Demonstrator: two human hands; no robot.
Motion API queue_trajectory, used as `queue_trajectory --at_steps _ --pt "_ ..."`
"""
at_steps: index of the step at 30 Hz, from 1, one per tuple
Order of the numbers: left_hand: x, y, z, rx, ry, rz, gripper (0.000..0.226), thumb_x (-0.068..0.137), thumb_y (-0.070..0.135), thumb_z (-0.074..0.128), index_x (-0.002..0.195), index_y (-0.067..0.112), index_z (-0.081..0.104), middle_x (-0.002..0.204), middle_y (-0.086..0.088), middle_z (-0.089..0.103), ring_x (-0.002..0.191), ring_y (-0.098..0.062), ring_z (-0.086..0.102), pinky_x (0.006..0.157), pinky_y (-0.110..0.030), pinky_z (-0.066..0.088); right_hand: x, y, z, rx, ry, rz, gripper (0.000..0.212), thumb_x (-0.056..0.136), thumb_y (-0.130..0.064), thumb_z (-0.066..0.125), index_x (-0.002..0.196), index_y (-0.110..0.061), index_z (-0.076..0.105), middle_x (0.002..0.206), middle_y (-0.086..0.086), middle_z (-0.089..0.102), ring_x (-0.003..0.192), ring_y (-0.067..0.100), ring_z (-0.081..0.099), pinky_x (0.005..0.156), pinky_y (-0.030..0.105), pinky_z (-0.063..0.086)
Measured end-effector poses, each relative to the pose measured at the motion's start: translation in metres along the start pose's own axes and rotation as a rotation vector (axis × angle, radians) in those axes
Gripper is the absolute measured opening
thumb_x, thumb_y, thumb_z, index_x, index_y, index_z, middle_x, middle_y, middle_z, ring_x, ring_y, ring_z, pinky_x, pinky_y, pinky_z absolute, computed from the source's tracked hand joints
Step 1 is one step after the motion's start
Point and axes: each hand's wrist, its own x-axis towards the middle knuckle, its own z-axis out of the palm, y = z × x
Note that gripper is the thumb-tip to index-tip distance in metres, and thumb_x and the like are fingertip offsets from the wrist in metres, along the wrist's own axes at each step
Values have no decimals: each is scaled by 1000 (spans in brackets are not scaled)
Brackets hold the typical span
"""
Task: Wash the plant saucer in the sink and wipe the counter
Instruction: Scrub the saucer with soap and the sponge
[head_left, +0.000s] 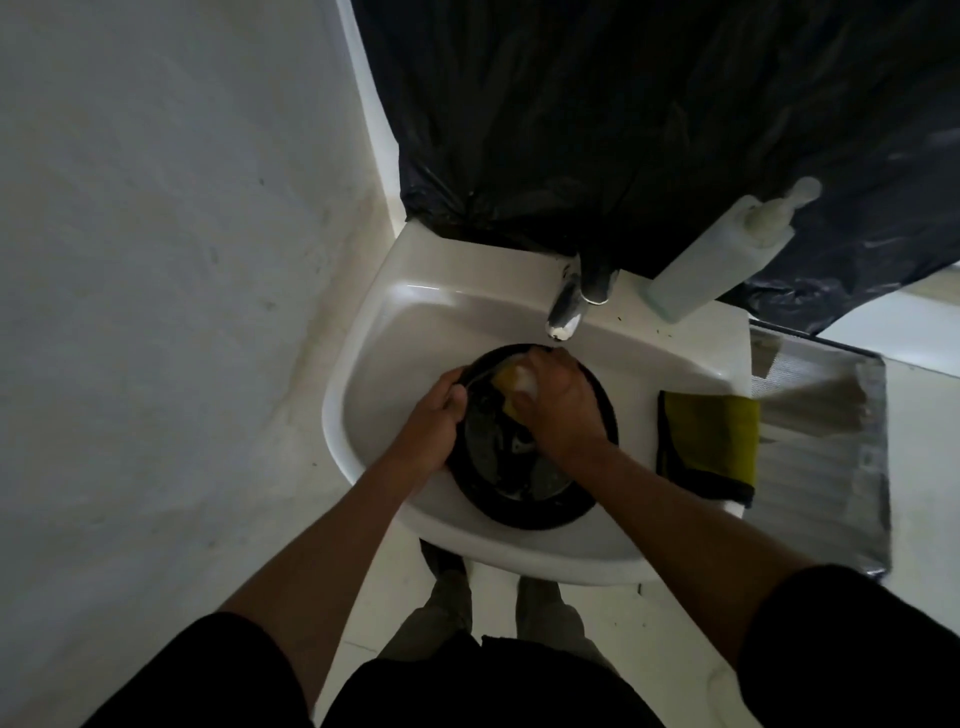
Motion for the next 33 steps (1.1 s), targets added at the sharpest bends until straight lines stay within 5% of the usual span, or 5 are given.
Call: queue_trajectory --at_steps 11,17,24,30,33 --pt "5 2 -27 10 131 -3 34 112 34 39 140 35 57 134 1 65 123 -18 62 110 -43 49 -47 13 2 8 -428 -81 41 79 -21 80 118 -18 68 126 9 60 112 28 61 89 34 51" --pt "-4 0 -17 100 69 -39 31 111 31 40 132 39 61 130 2 68 122 -18 62 110 -50 49 -18 32 -19 -236 -165 99 41 87 -20 69 126 -14 55 121 15 53 110 36 56 80 41 52" --pt "-2 17 10 -52 63 -24 34 112 29 40 140 29 59 130 -2 70 119 -21 66 104 -43 54 -13 -26 18 223 -19 -73 31 76 -14 77 104 -5 64 103 14 67 94 28 61 83 33 45" --pt "2 20 -25 168 208 75 37 113 31 34 142 24 55 135 -3 63 123 -21 59 107 -36 47 -43 5 16 145 -509 -100 44 83 -16 78 125 -9 66 126 12 65 112 20 59 91 22 42" --pt "-3 18 -33 272 203 93 36 113 24 34 141 20 56 131 -4 62 118 -19 58 97 -28 43 -33 34 -1 -45 -545 -17 41 80 -18 77 121 -21 69 125 9 65 114 28 62 93 31 50"
